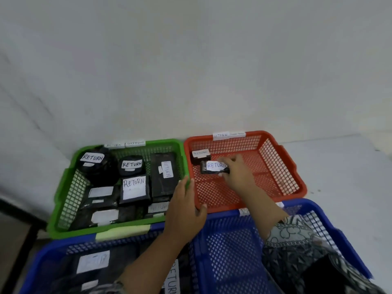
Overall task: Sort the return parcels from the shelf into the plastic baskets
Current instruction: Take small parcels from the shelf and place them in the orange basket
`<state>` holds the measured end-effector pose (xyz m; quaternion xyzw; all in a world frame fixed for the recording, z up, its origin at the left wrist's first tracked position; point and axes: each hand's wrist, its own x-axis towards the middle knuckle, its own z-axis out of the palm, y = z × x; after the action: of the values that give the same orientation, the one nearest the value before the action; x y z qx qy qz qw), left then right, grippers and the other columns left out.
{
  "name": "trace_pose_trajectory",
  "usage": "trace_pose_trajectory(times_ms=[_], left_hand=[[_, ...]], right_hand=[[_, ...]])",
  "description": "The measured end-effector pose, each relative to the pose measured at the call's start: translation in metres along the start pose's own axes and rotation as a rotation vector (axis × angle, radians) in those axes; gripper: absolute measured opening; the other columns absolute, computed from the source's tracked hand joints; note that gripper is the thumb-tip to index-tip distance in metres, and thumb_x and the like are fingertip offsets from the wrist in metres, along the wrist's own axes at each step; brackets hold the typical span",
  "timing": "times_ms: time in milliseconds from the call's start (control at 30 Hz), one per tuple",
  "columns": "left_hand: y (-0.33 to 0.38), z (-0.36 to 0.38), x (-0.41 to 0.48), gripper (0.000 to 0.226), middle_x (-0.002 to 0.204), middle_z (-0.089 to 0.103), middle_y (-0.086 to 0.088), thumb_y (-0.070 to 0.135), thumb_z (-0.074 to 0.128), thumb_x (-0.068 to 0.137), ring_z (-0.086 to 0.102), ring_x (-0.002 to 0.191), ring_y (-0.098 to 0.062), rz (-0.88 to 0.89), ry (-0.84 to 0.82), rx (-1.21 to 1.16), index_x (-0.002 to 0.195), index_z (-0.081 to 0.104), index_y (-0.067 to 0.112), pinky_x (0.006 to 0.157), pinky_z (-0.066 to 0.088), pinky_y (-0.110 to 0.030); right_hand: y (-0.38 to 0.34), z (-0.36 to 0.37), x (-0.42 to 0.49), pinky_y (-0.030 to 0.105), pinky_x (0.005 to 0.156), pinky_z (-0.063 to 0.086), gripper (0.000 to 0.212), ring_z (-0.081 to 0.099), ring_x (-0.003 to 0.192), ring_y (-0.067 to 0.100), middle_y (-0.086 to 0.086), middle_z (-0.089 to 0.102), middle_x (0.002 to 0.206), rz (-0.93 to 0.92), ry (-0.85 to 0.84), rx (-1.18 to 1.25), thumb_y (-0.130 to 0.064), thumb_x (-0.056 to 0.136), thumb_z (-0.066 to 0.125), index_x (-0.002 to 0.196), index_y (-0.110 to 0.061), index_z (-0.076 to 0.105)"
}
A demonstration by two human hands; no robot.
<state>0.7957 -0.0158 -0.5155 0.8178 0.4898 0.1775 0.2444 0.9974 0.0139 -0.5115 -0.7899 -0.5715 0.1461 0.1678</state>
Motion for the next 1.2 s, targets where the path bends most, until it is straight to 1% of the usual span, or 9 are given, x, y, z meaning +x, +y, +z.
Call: trace_pose_trajectory(times_ms=[200,300,400,533,667,800,867,1033,1200], left_hand=[[-0.003,0.021,0.004,0.078,0.157,0.000,0.006,0.040,0.050,0.089,0.021,0.139,-0.011,-0.050,0.046,0.002,0.150,0.010,0.014,0.099,0.035,-0.019],[-0.005,0.025,0.002,0.077,0.157,0.005,0.006,0.047,0.042,0.086,0.033,0.134,-0.013,-0.051,0.080,0.018,0.150,0.013,0.015,0.093,0.042,-0.022],[-0.005,0.026,0.001,0.077,0.157,0.008,0.006,0.052,0.035,0.085,0.047,0.122,-0.015,-0.043,0.093,0.068,0.149,0.016,0.015,0.084,0.047,-0.022],[-0.006,0.028,0.000,0.077,0.157,0.005,0.006,0.052,0.033,0.085,0.047,0.122,-0.016,-0.050,0.094,0.104,0.150,0.013,0.016,0.086,0.050,-0.028],[-0.005,0.028,0.000,0.077,0.157,0.000,0.008,0.053,0.029,0.085,0.048,0.119,-0.015,-0.064,0.077,0.132,0.150,0.007,0.018,0.086,0.048,-0.027],[-0.004,0.027,-0.001,0.077,0.157,0.001,0.006,0.053,0.029,0.085,0.045,0.123,-0.015,-0.070,0.054,0.140,0.150,0.006,0.017,0.089,0.048,-0.029],[-0.003,0.025,0.001,0.078,0.157,0.004,0.002,0.052,0.029,0.085,0.036,0.132,-0.016,-0.060,0.040,0.139,0.150,0.009,0.014,0.098,0.044,-0.032],[0.003,0.014,0.001,0.077,0.158,0.005,-0.002,0.053,0.025,0.086,0.005,0.144,-0.018,-0.072,-0.012,0.214,0.149,0.009,0.012,0.118,0.015,-0.036],[0.010,-0.004,-0.028,0.077,0.157,0.010,-0.002,0.053,0.021,0.085,0.006,0.144,-0.018,-0.026,0.017,0.212,0.149,0.014,0.012,0.117,0.011,-0.034]], right_hand=[[0.016,0.030,0.041,0.040,0.100,0.045,0.053,0.050,0.112,0.029,0.011,0.040,0.126,0.003,-0.129,0.002,-0.016,0.085,0.068,0.134,-0.026,0.052],[0.019,0.041,0.054,0.038,0.101,0.042,0.054,0.051,0.114,0.030,0.012,0.040,0.129,-0.014,-0.154,0.026,-0.014,0.085,0.068,0.135,-0.021,0.050],[0.019,0.047,0.063,0.037,0.095,0.044,0.052,0.052,0.112,0.029,0.012,0.046,0.126,-0.010,-0.116,0.081,-0.013,0.080,0.072,0.126,-0.014,0.049],[0.022,0.050,0.068,0.034,0.083,0.043,0.048,0.054,0.104,0.026,0.011,0.056,0.114,0.011,-0.090,0.148,-0.012,0.074,0.077,0.111,-0.009,0.047],[0.024,0.051,0.067,0.034,0.078,0.044,0.045,0.056,0.101,0.027,0.011,0.060,0.109,0.006,-0.085,0.164,-0.014,0.073,0.078,0.108,-0.009,0.050],[0.022,0.050,0.066,0.034,0.081,0.046,0.044,0.057,0.100,0.027,0.012,0.061,0.107,0.005,-0.097,0.173,-0.013,0.071,0.079,0.106,-0.007,0.054],[0.020,0.049,0.061,0.036,0.081,0.047,0.048,0.055,0.101,0.028,0.013,0.057,0.109,-0.011,-0.091,0.163,-0.012,0.070,0.079,0.108,-0.007,0.051],[0.015,0.031,0.039,0.037,0.079,0.049,0.044,0.054,0.099,0.025,0.010,0.049,0.115,-0.017,-0.055,0.095,-0.018,0.079,0.067,0.116,-0.010,0.046],[-0.004,-0.003,0.014,0.041,0.090,0.047,0.044,0.050,0.115,0.023,0.007,0.050,0.128,-0.024,0.011,-0.011,-0.029,0.090,0.058,0.128,-0.012,0.044]])
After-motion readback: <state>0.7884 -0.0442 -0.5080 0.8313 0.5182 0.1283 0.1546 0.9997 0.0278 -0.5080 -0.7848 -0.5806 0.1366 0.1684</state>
